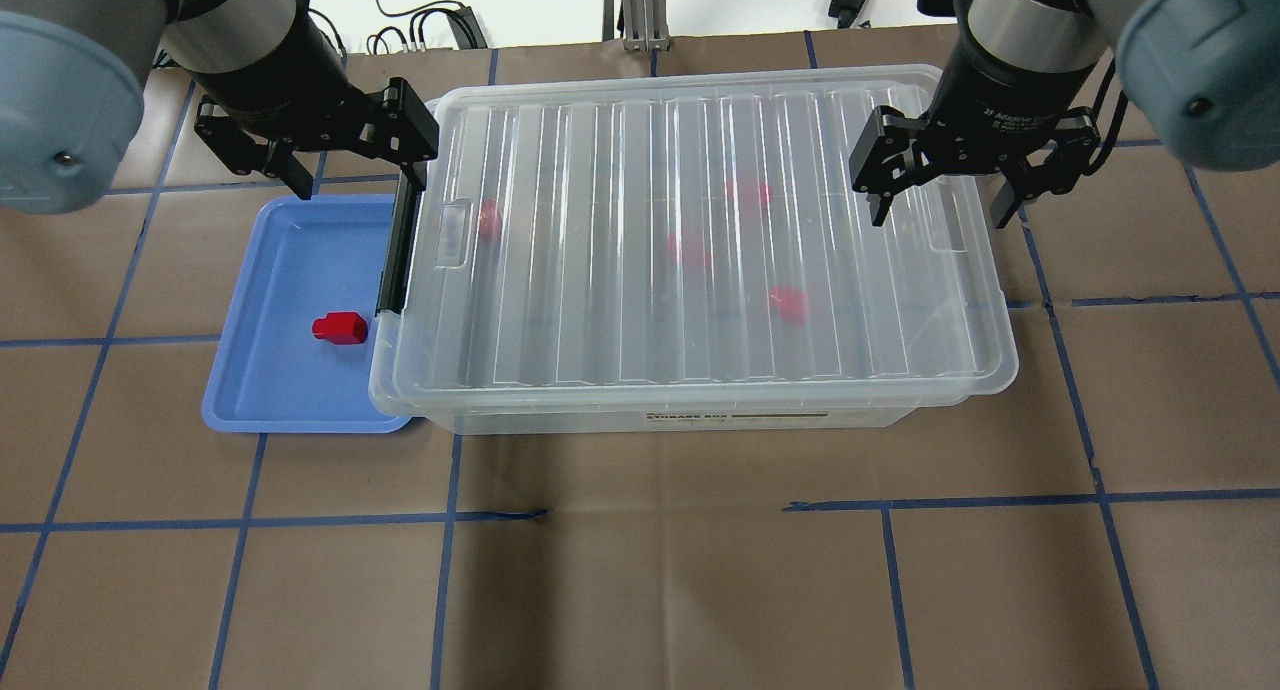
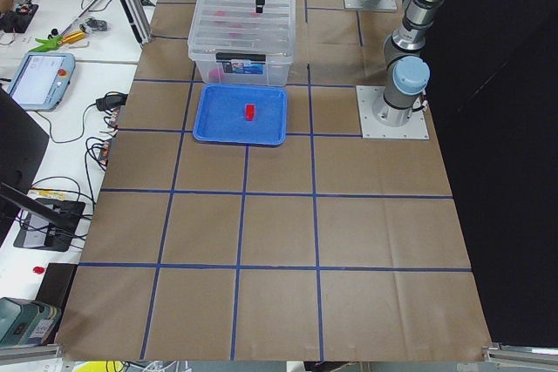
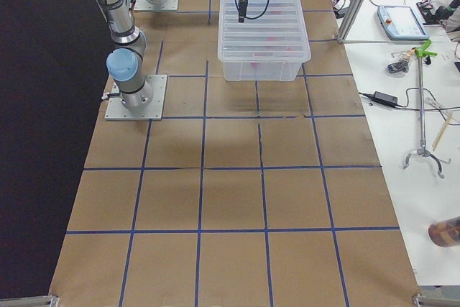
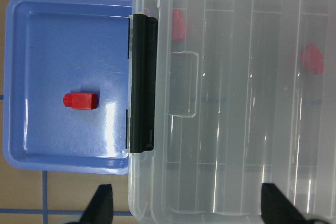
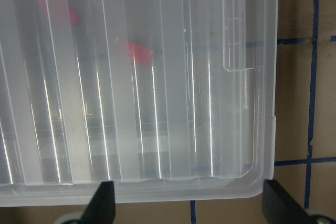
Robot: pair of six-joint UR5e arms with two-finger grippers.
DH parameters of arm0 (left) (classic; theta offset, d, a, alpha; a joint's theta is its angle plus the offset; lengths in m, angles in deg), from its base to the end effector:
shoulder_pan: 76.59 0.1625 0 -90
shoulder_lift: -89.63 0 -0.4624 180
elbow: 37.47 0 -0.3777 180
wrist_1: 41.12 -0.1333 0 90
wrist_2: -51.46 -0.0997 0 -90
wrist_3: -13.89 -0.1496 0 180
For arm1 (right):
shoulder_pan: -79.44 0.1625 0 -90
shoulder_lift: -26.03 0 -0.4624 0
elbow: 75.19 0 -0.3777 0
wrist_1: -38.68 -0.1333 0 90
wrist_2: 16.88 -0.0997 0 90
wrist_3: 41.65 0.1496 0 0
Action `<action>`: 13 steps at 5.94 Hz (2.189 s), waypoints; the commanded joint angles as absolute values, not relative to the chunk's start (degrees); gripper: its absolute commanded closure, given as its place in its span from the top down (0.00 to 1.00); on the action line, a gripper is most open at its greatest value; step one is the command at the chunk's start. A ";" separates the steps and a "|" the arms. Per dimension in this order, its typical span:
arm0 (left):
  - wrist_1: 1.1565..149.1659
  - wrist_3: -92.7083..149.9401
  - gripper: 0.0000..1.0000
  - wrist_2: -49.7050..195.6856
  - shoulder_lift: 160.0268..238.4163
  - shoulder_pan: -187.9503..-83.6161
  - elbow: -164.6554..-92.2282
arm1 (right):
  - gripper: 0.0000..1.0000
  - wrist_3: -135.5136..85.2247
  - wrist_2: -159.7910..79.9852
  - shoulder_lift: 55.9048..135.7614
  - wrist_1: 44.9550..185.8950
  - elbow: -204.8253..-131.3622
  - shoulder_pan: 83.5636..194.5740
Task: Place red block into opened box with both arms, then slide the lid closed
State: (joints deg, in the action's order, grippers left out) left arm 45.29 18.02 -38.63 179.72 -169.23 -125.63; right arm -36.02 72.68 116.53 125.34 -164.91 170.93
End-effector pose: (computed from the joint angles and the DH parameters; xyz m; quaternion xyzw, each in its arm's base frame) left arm -0.1556 -0.4848 0.4968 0.0130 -0.9988 0.0465 0.0020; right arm 0.1465 -0.4629 0.4761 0.0362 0.9991 0.0225 0.0024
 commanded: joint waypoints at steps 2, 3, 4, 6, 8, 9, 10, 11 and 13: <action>45.19 17.93 0.98 -38.63 179.71 -169.22 -125.63 | 1.00 -36.02 72.77 116.29 125.51 -164.48 170.58; 45.19 17.93 0.98 -38.63 179.63 -169.22 -125.63 | 1.00 -36.02 72.77 116.29 125.43 -164.48 170.67; 45.19 17.93 0.98 -38.63 179.54 -169.22 -125.71 | 1.00 -36.02 72.77 116.29 125.43 -164.48 170.67; 45.28 17.93 0.98 -38.63 179.45 -169.22 -125.71 | 1.00 -38.64 74.25 116.03 126.47 -164.83 168.75; 45.54 16.62 0.98 -38.63 179.01 -169.22 -125.63 | 1.00 -46.28 74.27 115.33 126.92 -165.36 158.95; 45.63 15.83 0.98 -38.63 178.84 -169.22 -125.71 | 1.00 -49.26 74.61 113.41 127.01 -165.45 156.54; 45.63 15.82 0.98 -38.63 178.92 -169.22 -125.63 | 1.00 -49.38 74.44 111.21 127.88 -165.97 155.73; 45.63 15.82 0.98 -38.72 178.92 -169.22 -125.71 | 1.00 -48.68 74.35 111.37 129.37 -167.72 155.81; 45.72 15.47 0.98 -38.81 179.01 -169.22 -125.45 | 1.00 -48.07 74.53 111.45 141.27 -175.78 155.90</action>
State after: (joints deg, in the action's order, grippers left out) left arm 45.66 15.71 -38.74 178.99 -169.22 -125.62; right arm -48.39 74.52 111.33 135.40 -171.79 155.87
